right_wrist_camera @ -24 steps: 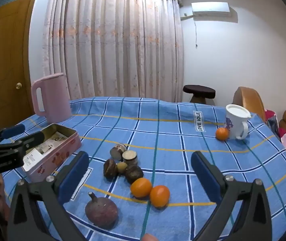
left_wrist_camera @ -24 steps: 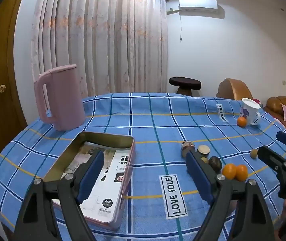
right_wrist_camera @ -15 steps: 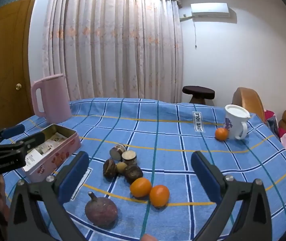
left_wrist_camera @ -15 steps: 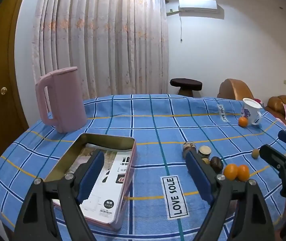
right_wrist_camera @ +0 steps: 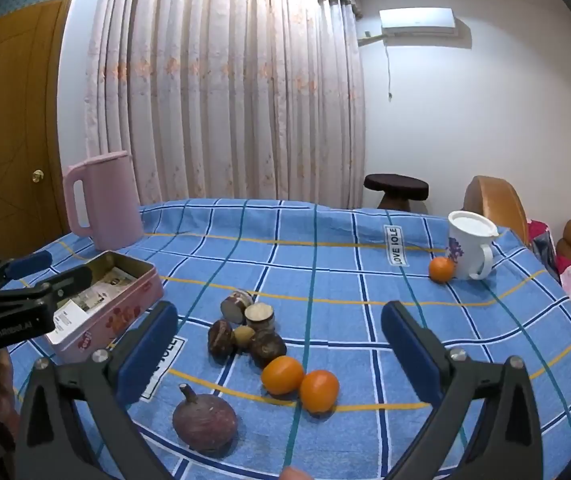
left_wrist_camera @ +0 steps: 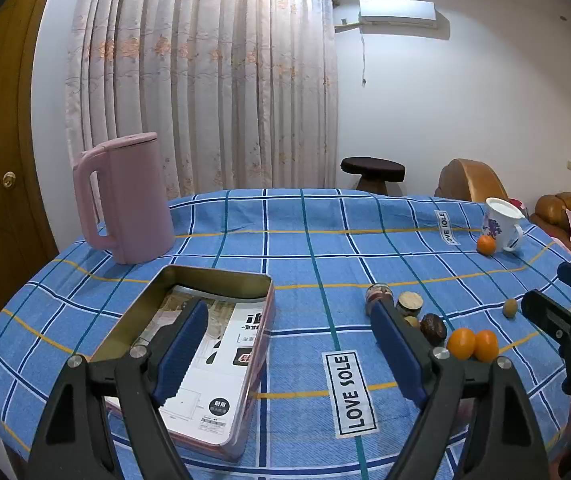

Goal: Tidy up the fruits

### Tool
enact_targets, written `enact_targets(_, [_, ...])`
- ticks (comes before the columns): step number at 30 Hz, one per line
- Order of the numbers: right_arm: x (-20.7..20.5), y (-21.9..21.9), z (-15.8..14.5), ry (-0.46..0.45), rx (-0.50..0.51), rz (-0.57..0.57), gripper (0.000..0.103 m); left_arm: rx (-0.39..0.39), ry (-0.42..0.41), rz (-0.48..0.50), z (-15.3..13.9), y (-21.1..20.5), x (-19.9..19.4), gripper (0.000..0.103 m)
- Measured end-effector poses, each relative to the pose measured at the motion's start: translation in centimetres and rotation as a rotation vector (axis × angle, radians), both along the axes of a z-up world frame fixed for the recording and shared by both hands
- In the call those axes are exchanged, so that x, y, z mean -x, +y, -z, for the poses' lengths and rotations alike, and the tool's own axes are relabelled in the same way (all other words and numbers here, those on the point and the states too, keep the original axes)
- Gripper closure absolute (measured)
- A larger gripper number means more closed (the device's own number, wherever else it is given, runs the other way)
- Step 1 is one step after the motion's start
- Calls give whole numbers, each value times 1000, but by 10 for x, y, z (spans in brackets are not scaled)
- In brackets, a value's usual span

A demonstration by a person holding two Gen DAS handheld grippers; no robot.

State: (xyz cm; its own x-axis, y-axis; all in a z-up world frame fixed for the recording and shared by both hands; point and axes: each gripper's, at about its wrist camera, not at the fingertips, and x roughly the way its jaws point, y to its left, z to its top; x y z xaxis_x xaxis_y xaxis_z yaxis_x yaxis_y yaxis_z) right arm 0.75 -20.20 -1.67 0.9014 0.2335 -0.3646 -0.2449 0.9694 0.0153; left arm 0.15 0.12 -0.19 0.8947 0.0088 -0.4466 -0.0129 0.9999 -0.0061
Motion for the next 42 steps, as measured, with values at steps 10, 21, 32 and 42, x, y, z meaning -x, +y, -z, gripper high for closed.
enact_targets(10, [1, 2, 3, 5, -11, -1, 0, 1, 5, 2, 2, -2, 2, 19])
enact_targets(21, [1, 1, 8, 16, -17, 2, 0, -1, 11, 3, 3, -4, 3, 19])
enact_targets(32, [1, 0, 10, 19, -20, 3, 0, 1, 14, 4, 5, -7, 2, 19])
enact_targets(42, [2, 1, 11, 20, -21, 2, 0, 2, 14, 4, 4, -7, 2, 19])
